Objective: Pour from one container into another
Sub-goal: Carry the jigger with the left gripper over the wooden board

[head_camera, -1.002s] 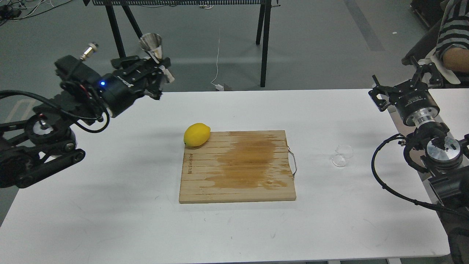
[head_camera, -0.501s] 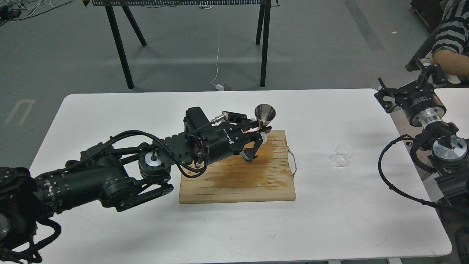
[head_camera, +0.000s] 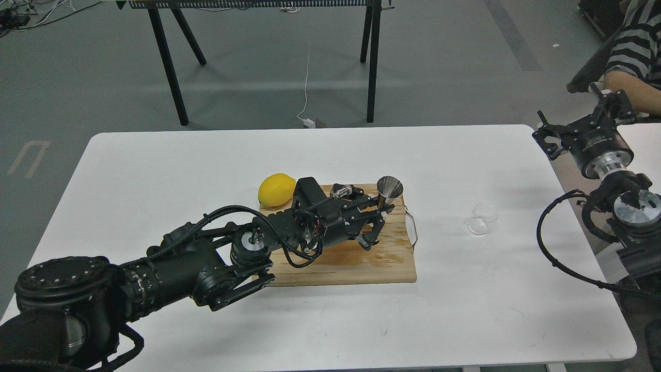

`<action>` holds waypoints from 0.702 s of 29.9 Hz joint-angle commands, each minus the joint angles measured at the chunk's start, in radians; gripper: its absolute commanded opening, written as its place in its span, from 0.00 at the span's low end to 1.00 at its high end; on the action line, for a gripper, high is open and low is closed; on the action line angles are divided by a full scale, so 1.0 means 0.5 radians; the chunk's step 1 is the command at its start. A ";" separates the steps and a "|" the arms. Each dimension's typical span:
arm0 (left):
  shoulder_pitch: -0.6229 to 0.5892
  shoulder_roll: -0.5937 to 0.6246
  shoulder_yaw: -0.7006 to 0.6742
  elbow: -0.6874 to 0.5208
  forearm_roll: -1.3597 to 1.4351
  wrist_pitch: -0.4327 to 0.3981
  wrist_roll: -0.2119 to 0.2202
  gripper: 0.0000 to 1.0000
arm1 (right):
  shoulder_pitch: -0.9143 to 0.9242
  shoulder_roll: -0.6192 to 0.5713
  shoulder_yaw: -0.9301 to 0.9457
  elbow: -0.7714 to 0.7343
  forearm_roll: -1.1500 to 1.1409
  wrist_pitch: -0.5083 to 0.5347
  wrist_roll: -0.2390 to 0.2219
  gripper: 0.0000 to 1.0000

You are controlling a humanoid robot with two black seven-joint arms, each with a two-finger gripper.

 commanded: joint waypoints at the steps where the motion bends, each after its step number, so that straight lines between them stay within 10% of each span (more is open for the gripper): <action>1: 0.009 -0.001 -0.010 0.130 0.013 0.017 -0.012 0.01 | -0.003 -0.008 -0.003 0.000 0.000 0.000 0.000 1.00; 21: 0.181 -0.001 -0.010 0.072 0.017 0.084 -0.003 0.05 | -0.006 -0.008 -0.003 -0.003 0.000 0.000 0.003 1.00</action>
